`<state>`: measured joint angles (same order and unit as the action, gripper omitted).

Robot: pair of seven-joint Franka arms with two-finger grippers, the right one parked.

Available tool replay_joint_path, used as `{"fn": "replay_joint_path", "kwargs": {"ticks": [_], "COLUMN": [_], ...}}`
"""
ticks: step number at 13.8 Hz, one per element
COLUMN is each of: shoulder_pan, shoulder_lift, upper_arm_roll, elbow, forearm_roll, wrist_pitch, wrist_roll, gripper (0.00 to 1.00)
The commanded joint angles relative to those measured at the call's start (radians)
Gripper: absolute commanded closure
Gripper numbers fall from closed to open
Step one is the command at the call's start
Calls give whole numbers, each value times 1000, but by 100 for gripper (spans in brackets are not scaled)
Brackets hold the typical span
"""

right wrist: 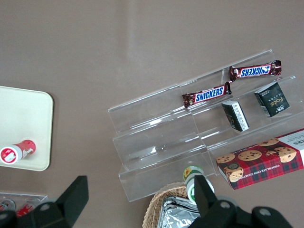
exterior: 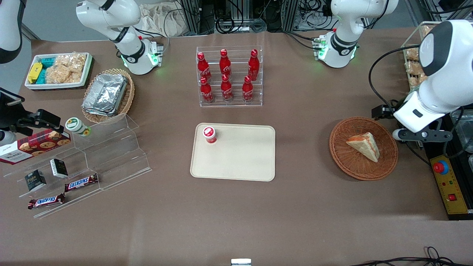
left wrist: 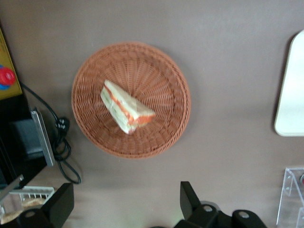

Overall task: Place sandwich from basket to tray
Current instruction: 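Move the left gripper down over the sandwich in the wicker basket, then lower the left gripper and close it on the triangular sandwich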

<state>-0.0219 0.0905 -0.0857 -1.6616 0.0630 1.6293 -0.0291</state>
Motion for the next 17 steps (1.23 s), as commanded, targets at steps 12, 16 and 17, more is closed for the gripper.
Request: {"fn": "replay_joint_path", "kwargs": {"ticks": [12, 16, 17], "shoulder_pan": [19, 19, 17], "shoulder_lift": [83, 124, 141], "upper_arm_roll": [56, 78, 78], "elbow": [-148, -311, -335], "forearm_roll": [6, 47, 81], "wrist_pitch": [163, 419, 455], "wrist_roll": [-535, -809, -875], "gripper": [0, 0, 0]}}
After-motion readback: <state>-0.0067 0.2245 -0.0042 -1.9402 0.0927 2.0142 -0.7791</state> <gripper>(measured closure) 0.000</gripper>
